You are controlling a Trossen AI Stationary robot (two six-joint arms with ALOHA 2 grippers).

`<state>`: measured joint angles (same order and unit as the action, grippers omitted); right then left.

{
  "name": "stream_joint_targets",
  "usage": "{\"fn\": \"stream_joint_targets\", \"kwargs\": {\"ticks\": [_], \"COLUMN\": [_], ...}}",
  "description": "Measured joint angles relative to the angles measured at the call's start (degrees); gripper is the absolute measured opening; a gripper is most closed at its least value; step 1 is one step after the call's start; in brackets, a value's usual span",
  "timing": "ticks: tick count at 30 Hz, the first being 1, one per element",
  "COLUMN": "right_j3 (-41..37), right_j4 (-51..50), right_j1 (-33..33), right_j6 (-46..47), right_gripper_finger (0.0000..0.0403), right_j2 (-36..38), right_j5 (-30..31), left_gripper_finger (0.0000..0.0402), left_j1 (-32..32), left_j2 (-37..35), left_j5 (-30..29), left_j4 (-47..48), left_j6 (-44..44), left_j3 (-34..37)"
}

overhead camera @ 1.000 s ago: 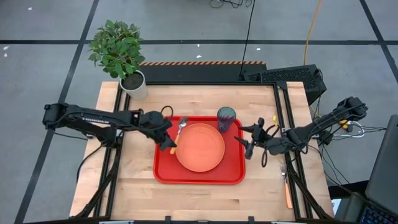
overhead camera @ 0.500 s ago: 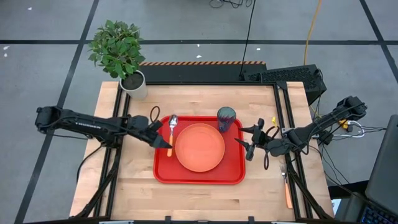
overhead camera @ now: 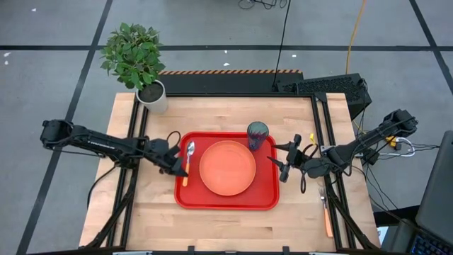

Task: Pick and place plate/cup/fork/spoon on tray
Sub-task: Put the yellow spoon on the red tray to the left of the orange plate

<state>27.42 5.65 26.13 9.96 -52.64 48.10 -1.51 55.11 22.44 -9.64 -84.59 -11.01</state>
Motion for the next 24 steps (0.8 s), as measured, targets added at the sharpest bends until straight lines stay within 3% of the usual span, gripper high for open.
{"fn": "stream_joint_targets", "kwargs": {"ticks": [12,18,24], "right_j3": [0.0,0.0,0.0], "right_j4": [-0.1,-0.1,-0.1], "right_j1": [0.0,0.0,0.0], "right_j6": [-3.5,-4.7,-5.1], "right_gripper_finger": [0.0212,0.0212,0.0212], "right_j2": [0.0,0.0,0.0], "right_j5": [0.1,0.1,0.1], "left_gripper_finger": [0.003,0.003,0.0042], "left_j1": [-4.8,-7.8,-8.1], "left_j2": [0.7,5.8,12.3], "left_j5": [1.5,0.0,0.0], "left_j4": [0.1,-0.9,-7.7], "left_j6": [-15.0,-18.3,-18.4], "left_j3": [0.2,0.2,0.2]}}
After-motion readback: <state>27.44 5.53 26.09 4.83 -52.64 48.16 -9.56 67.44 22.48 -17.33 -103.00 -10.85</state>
